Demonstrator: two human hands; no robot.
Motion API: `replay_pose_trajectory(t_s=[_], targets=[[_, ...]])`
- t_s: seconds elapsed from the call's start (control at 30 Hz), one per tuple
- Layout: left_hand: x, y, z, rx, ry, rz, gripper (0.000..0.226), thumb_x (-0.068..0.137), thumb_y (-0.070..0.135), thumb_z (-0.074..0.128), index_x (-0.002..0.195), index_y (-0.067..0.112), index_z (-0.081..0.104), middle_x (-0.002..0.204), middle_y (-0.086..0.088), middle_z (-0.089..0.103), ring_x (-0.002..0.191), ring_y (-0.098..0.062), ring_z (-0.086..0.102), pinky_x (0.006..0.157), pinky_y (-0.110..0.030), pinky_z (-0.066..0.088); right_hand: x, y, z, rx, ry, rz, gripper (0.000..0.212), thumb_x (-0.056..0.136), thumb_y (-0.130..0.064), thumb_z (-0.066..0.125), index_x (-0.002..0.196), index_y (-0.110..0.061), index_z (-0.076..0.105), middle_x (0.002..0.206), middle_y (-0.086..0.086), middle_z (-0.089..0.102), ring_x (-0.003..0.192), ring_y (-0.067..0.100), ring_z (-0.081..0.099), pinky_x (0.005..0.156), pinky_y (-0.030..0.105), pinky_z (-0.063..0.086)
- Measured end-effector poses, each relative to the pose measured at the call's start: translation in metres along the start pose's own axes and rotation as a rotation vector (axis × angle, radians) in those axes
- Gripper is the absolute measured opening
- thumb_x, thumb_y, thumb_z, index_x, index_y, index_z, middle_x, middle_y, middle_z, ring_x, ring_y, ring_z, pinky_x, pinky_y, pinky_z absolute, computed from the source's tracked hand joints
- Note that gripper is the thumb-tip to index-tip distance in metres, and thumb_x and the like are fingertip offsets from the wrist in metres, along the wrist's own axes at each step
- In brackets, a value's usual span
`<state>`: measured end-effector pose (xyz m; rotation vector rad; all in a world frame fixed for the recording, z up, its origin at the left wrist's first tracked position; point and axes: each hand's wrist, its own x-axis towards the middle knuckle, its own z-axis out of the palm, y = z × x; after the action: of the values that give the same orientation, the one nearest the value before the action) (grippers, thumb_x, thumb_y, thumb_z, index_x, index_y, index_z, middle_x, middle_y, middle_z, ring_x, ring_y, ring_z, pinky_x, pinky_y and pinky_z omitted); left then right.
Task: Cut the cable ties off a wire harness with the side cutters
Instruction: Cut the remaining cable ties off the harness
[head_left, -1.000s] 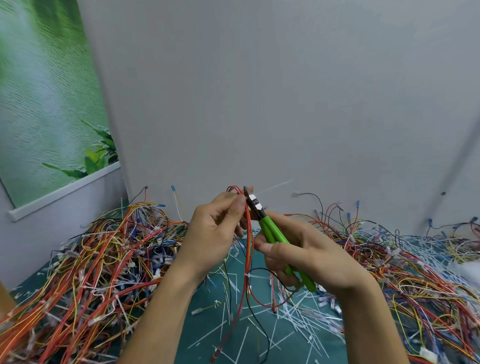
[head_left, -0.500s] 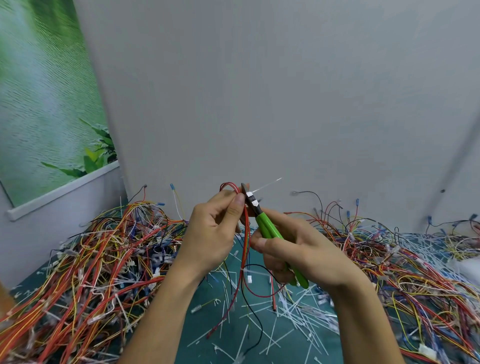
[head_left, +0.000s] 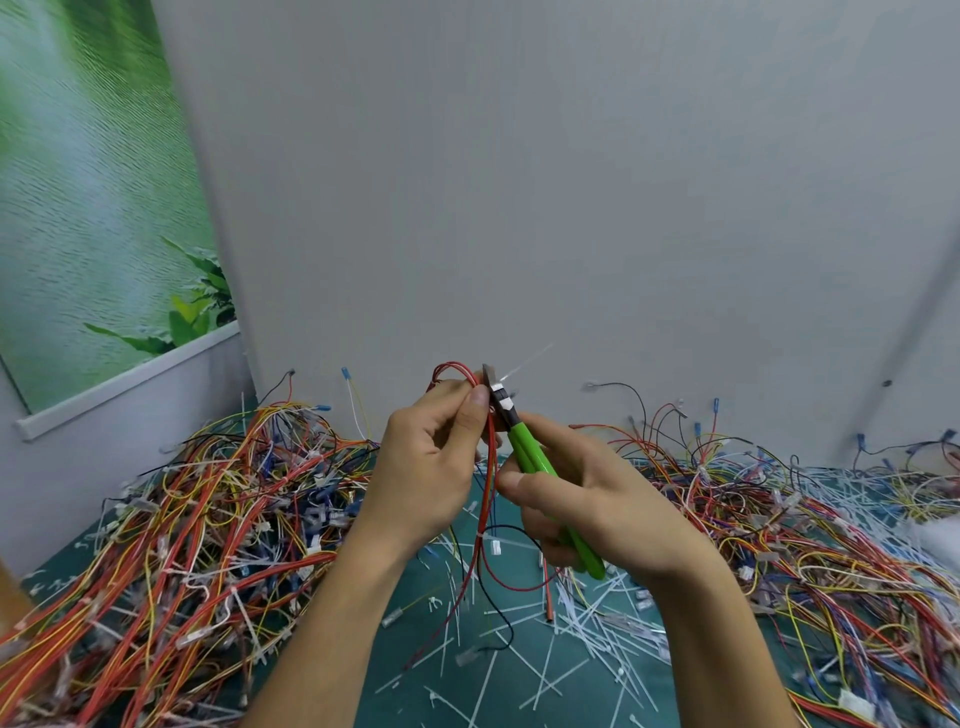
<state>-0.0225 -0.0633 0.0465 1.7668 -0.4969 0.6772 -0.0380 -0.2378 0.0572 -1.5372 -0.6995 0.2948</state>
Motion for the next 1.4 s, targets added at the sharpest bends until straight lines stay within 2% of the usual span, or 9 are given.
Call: replay_pose_trajectory(t_s=[0.1,0.27,0.47,0.6,0.77,0.93,1.03,1.27,1.4], targets=[[0.0,0.001,0.0,0.001,0.006,0.002,0.031,0.107,0.025,0.046,0.097,0.012,0.072,0.08,0.013,0.064,0.079,-0.009,0.067,0.069,-0.015,0.049,0.001,0.001,0.001,0.008,-0.012,-0.014,0.037,0.097,-0.013,0.059,0.13,-0.03,0.064,0.08,0.007,0.04,0.056,0.017,0.035,0.047,0.026,0.035],[0.001,0.001,-0.001,0.021,-0.002,0.015,0.03,0.107,0.024,0.047,0.092,0.013,0.071,0.079,0.015,0.061,0.079,-0.007,0.066,0.068,-0.013,0.047,0.002,-0.001,0.002,0.052,-0.035,0.005,0.019,0.093,-0.017,0.062,0.11,-0.023,0.065,0.082,0.009,0.05,0.06,0.022,0.045,0.049,0.03,0.04],[-0.001,0.0,0.002,0.107,-0.005,0.033,0.03,0.108,0.021,0.047,0.086,0.012,0.066,0.078,0.012,0.056,0.074,-0.005,0.061,0.065,-0.009,0.04,0.002,0.003,-0.001,-0.059,-0.026,0.041,0.041,0.09,-0.026,0.065,0.129,-0.039,0.06,0.074,0.01,0.052,0.061,0.026,0.05,0.055,0.036,0.047],[-0.001,-0.001,0.004,0.133,0.009,0.012,0.03,0.107,0.025,0.046,0.083,0.019,0.064,0.076,0.012,0.055,0.07,-0.009,0.056,0.063,-0.016,0.042,0.003,0.006,-0.003,-0.063,-0.001,0.029,0.04,0.09,-0.018,0.062,0.124,-0.041,0.063,0.081,0.006,0.047,0.056,0.016,0.045,0.048,0.028,0.042],[-0.001,-0.003,0.006,0.116,-0.006,-0.004,0.034,0.108,0.028,0.044,0.092,0.007,0.065,0.081,-0.001,0.059,0.076,-0.02,0.058,0.069,-0.038,0.05,0.002,0.004,0.0,-0.025,-0.005,0.061,0.036,0.094,-0.015,0.057,0.127,-0.028,0.061,0.074,0.005,0.046,0.052,0.021,0.045,0.046,0.029,0.044],[-0.003,-0.002,0.009,0.188,-0.007,-0.007,0.037,0.108,0.027,0.044,0.071,0.029,0.047,0.072,0.013,0.047,0.065,-0.007,0.046,0.058,-0.018,0.036,0.001,0.0,0.005,0.003,-0.057,0.108,0.023,0.095,-0.016,0.054,0.118,-0.02,0.056,0.086,0.007,0.053,0.065,0.028,0.059,0.057,0.042,0.057],[-0.003,-0.002,0.01,0.245,-0.008,0.001,0.037,0.108,0.025,0.043,0.072,0.035,0.045,0.074,0.017,0.047,0.067,-0.006,0.049,0.059,-0.013,0.034,0.001,0.001,0.006,-0.087,-0.027,0.123,0.028,0.104,-0.008,0.051,0.129,-0.021,0.053,0.093,0.01,0.053,0.075,0.025,0.061,0.066,0.047,0.06],[-0.003,0.0,0.008,0.326,0.002,0.053,0.028,0.107,0.019,0.044,0.081,0.022,0.053,0.081,0.011,0.049,0.075,-0.008,0.053,0.064,-0.012,0.037,0.006,0.009,0.004,-0.272,0.089,0.095,0.04,0.106,-0.013,0.051,0.134,-0.042,0.053,0.091,0.002,0.06,0.079,0.013,0.062,0.074,0.047,0.059],[-0.002,0.002,0.008,0.325,0.002,0.051,0.026,0.107,0.016,0.046,0.085,0.012,0.059,0.082,0.008,0.051,0.076,-0.009,0.054,0.064,-0.015,0.038,0.012,0.016,0.005,-0.414,0.148,-0.032,0.017,0.108,-0.026,0.05,0.106,-0.043,0.055,0.068,-0.009,0.055,0.061,0.013,0.052,0.057,0.033,0.05]])
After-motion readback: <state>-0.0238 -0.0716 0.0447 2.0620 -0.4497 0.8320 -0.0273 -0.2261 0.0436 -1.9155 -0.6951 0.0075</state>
